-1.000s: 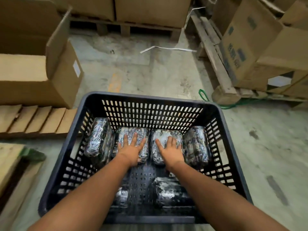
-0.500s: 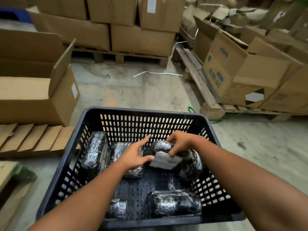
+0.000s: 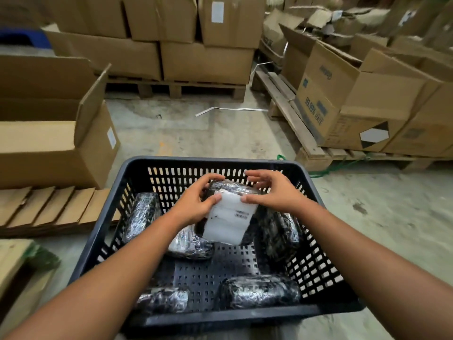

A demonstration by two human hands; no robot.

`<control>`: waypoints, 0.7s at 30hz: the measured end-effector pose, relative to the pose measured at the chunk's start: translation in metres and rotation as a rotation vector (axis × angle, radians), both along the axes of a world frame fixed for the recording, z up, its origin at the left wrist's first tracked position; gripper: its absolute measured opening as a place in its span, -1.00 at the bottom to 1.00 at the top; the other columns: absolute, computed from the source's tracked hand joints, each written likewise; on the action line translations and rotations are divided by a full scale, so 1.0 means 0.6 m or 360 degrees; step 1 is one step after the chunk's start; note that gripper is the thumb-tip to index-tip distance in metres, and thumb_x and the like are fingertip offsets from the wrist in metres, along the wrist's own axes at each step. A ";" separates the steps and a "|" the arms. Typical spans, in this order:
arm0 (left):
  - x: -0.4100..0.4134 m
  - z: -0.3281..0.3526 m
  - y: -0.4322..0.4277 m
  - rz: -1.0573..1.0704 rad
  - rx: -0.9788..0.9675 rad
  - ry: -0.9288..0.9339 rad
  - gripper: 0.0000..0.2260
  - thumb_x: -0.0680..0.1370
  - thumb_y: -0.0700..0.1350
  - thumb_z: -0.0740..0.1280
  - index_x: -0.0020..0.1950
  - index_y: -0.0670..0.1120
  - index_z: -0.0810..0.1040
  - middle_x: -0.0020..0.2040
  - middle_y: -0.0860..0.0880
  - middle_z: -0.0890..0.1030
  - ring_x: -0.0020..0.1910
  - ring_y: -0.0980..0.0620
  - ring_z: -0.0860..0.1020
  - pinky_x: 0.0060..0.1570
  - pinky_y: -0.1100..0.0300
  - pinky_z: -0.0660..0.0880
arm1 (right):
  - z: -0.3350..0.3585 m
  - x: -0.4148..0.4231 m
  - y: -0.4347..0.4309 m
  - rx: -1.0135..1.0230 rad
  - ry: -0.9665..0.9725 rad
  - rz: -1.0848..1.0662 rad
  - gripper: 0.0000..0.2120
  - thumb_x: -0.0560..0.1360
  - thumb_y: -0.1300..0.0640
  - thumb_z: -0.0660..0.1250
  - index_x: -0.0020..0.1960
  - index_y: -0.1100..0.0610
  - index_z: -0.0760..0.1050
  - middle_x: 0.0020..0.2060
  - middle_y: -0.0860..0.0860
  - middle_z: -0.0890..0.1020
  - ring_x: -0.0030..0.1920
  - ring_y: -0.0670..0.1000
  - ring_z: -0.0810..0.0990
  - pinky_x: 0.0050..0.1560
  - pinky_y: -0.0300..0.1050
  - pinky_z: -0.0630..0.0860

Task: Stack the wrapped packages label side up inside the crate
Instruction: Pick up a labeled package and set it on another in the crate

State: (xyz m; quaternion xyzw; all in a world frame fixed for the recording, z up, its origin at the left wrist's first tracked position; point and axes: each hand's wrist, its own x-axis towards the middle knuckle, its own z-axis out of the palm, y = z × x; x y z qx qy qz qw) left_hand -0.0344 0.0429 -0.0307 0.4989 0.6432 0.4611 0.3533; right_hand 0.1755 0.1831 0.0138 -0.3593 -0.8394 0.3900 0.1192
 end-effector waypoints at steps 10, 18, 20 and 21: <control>-0.042 0.053 -0.031 0.0247 0.0227 -0.0324 -0.68 0.66 -0.15 0.32 0.26 0.27 0.58 -0.03 -0.35 0.66 -0.14 -0.13 0.61 -0.24 0.03 0.56 | -0.044 0.008 -0.080 0.0217 0.0202 0.0239 0.52 0.05 -0.29 0.75 0.62 -0.41 -0.30 0.59 -0.17 0.11 0.58 -0.08 0.14 0.50 0.02 0.18; 0.002 0.065 -0.018 0.0043 0.0142 0.0345 -0.06 0.26 0.17 0.65 0.54 0.37 0.24 0.66 0.05 0.07 0.59 0.05 0.09 0.49 0.01 0.14 | -0.002 0.026 -0.038 0.0102 0.0334 0.0126 0.48 0.05 -0.07 0.82 0.65 -0.35 -0.11 0.62 -0.19 0.22 0.59 -0.13 0.24 0.57 -0.02 0.26; 0.008 0.060 -0.018 -0.0181 0.0028 0.0559 0.28 0.07 0.33 0.66 0.61 0.34 -0.04 0.63 0.12 -0.32 0.59 0.12 -0.20 0.49 0.10 -0.04 | 0.004 0.035 -0.025 -0.0017 0.0331 0.0142 0.48 0.04 -0.03 0.83 0.64 -0.38 -0.09 0.53 -0.38 0.22 0.55 -0.25 0.27 0.55 -0.12 0.28; 0.011 0.054 -0.017 -0.0283 -0.0014 0.0649 0.39 0.03 0.35 0.66 0.61 0.31 -0.20 0.57 0.13 -0.48 0.58 0.07 -0.31 0.49 0.11 -0.10 | 0.006 0.038 -0.021 -0.0067 0.0309 0.0144 0.48 0.04 -0.03 0.83 0.64 -0.39 -0.08 0.50 -0.42 0.22 0.55 -0.24 0.28 0.55 -0.10 0.28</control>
